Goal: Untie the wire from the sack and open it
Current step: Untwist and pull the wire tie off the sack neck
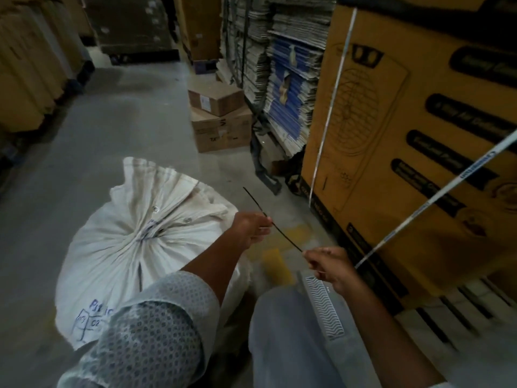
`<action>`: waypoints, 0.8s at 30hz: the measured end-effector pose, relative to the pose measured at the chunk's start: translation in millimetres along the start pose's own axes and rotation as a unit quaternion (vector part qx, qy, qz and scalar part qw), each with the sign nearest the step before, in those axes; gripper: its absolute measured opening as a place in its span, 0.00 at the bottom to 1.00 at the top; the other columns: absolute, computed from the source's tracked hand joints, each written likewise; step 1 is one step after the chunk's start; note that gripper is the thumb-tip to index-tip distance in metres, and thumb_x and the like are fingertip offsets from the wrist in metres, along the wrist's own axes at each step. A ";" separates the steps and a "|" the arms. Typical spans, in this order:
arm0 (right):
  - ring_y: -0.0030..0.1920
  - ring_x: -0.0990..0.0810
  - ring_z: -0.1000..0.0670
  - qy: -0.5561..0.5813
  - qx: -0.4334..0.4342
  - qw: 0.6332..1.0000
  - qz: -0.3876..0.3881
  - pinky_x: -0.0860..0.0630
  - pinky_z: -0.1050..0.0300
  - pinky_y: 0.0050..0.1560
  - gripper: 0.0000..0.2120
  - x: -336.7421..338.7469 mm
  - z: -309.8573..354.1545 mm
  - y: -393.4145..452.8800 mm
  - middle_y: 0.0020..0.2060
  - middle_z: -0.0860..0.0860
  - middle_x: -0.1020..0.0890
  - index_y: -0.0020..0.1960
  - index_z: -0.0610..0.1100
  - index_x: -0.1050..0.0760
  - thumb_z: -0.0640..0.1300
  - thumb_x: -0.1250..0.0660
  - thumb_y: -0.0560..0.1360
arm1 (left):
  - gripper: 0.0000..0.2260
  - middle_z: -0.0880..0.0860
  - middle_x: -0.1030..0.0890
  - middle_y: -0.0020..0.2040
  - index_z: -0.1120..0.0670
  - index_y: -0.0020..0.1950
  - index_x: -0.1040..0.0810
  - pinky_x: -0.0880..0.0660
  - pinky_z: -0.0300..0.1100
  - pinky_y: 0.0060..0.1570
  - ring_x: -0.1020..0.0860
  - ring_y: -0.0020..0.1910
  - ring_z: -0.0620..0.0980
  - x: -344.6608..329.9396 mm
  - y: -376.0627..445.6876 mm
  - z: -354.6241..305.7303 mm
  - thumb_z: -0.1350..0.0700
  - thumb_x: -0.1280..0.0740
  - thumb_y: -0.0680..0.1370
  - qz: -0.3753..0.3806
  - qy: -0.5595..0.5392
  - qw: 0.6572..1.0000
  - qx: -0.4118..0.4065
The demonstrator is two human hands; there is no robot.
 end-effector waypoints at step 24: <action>0.28 0.25 0.50 -0.005 -0.199 0.964 -0.178 0.30 0.58 0.27 0.05 88.1 -268.7 129.5 0.28 0.47 0.19 0.36 0.43 0.17 0.39 0.21 0.66 | 0.09 0.56 0.22 0.38 0.60 0.43 0.23 0.34 0.33 0.27 0.22 0.26 0.47 -156.4 185.1 255.5 0.64 0.39 0.82 0.178 0.085 0.966 0.167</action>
Point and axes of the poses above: each hand's wrist, its own y-axis towards the middle knuckle, its own x-axis out of the back of the hand, z = x × y, the point moved 1 cm from there along y, towards the middle knuckle
